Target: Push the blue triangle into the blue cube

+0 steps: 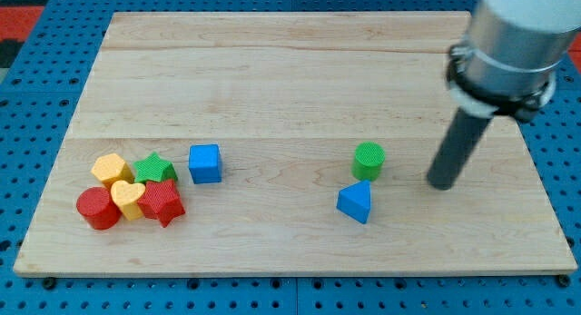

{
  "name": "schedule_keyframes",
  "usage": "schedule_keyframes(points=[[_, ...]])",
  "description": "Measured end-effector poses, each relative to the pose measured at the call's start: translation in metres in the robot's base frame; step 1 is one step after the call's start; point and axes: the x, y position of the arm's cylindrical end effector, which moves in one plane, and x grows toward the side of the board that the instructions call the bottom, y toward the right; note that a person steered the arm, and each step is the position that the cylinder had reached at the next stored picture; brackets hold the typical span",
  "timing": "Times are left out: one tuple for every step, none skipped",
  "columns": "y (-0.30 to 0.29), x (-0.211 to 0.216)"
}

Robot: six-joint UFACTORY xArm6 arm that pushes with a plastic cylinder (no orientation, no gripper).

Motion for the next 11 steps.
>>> schedule_keyframes(points=[[-0.056, 0.013], [-0.056, 0.022], [-0.070, 0.021], [-0.066, 0.022], [-0.066, 0.040], [-0.098, 0.019], [-0.144, -0.010], [-0.184, -0.010], [-0.185, 0.014], [-0.205, 0.027], [-0.227, 0.004]])
